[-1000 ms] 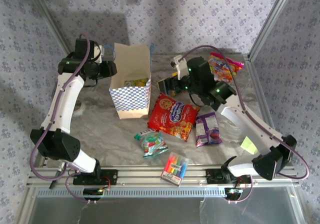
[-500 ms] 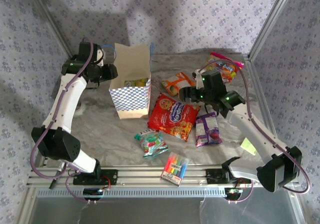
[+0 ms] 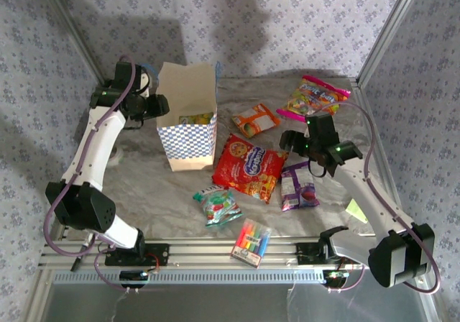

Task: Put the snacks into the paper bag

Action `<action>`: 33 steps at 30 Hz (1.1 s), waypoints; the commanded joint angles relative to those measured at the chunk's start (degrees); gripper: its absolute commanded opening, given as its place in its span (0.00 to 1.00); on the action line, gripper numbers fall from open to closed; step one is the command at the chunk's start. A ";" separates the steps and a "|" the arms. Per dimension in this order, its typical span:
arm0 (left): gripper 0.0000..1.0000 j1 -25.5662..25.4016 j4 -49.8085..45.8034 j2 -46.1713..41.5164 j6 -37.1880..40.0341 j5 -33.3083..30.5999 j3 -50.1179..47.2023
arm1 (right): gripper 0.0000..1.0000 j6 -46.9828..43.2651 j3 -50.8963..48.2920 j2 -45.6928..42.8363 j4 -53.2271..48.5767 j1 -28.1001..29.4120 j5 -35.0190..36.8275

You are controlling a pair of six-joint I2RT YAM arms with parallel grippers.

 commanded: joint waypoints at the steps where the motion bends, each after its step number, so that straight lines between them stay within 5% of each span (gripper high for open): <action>1: 0.56 -0.34 -0.12 -0.69 0.08 -0.10 1.09 | 0.82 3.60 -1.30 -1.11 -5.37 -1.13 2.64; 14: 0.55 -0.32 -0.16 -0.77 0.70 -0.54 1.28 | 0.83 12.38 -10.08 -1.45 -11.09 -10.77 -0.85; 33: 0.55 -0.30 0.27 -0.18 0.52 -0.37 0.66 | 0.82 12.21 -20.29 1.88 -1.68 -12.12 -6.82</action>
